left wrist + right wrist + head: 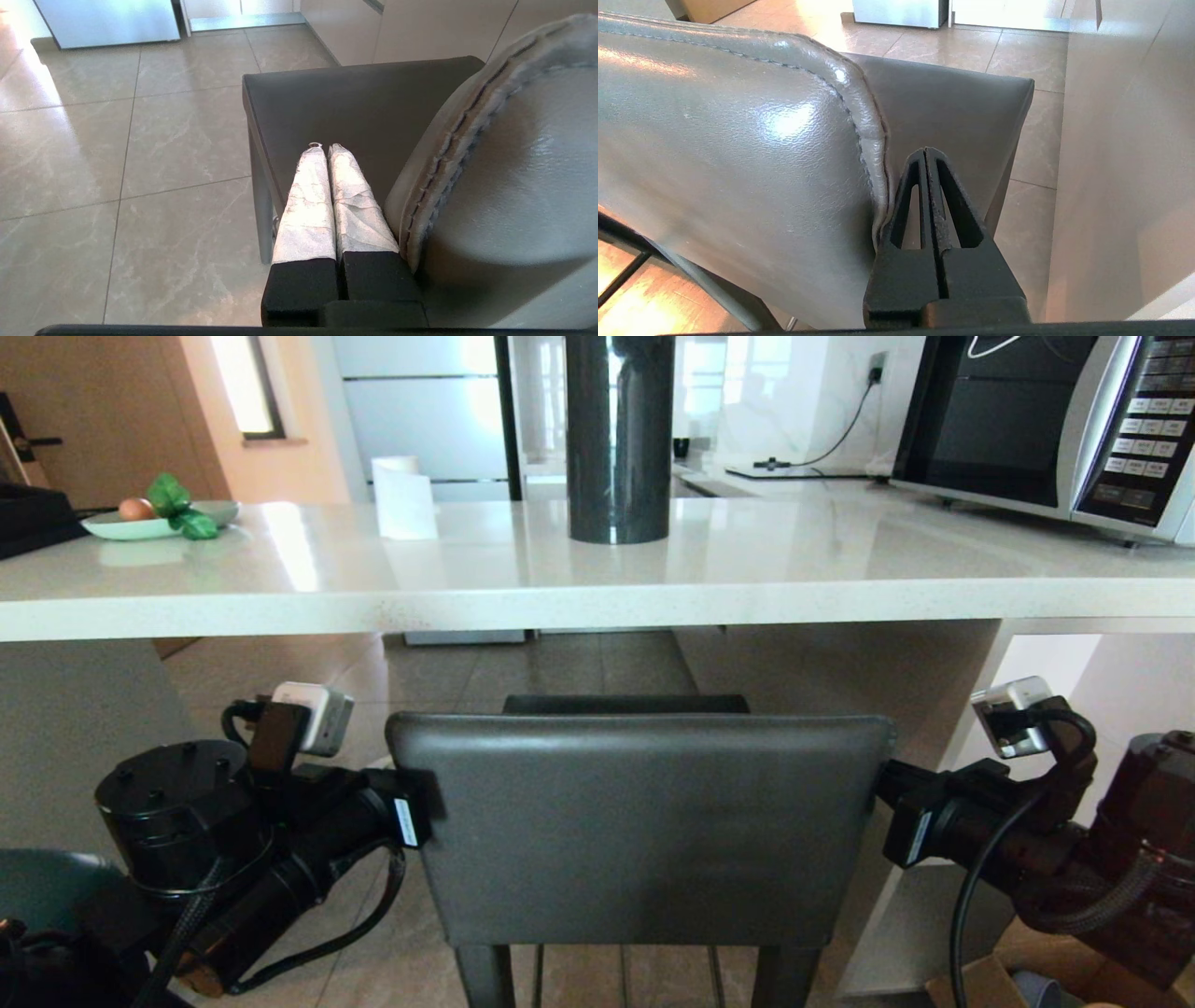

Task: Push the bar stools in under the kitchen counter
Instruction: Pull the gray chair out from under the dining table

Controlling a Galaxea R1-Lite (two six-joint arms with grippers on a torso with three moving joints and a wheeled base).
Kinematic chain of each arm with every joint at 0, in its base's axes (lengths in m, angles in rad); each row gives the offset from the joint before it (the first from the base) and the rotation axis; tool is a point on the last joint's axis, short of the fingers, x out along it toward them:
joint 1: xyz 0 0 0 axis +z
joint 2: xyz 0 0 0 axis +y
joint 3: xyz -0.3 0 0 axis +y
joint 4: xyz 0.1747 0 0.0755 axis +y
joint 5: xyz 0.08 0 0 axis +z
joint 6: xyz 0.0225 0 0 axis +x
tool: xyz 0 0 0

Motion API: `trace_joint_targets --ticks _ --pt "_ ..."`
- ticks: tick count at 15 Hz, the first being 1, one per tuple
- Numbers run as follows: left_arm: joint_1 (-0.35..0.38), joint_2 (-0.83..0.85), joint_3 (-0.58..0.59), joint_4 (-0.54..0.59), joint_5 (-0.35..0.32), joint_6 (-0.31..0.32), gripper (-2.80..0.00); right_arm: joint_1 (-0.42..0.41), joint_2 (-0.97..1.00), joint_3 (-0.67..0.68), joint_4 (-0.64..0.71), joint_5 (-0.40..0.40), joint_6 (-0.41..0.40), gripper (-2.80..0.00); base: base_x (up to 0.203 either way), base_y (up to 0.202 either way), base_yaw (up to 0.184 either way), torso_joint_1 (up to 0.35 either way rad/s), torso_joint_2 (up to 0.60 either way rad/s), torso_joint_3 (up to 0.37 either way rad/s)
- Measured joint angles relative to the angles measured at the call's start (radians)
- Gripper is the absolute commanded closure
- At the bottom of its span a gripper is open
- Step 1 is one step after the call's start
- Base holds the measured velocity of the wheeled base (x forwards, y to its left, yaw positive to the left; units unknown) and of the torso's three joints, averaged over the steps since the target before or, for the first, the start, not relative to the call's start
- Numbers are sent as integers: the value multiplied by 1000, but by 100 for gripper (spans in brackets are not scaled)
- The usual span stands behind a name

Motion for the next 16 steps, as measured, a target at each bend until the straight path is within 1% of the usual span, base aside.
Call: trace_joint_targets --ticks 6,8,10,11,16 --pt "0 -5 -9 7 2 13 0 5 -5 5 -3 -9 1 0 0 0 0 0 0 0" --pt "-22 -5 -9 2 33 18 0 5 -6 5 -7 -11 0 0 -47 0 0 6 4 -1" --pt "-64 -5 1 -1 89 18 0 5 -6 5 -6 -13 -1 0 -178 0 -2 -3 5 3" --pt "-85 -5 6 1 106 18 0 5 -6 5 -4 -17 -1 0 -199 0 -2 -5 4 4" --pt "-105 -4 1 5 110 19 0 5 -7 3 -3 -18 -1 0 -191 0 -1 2 2 2"
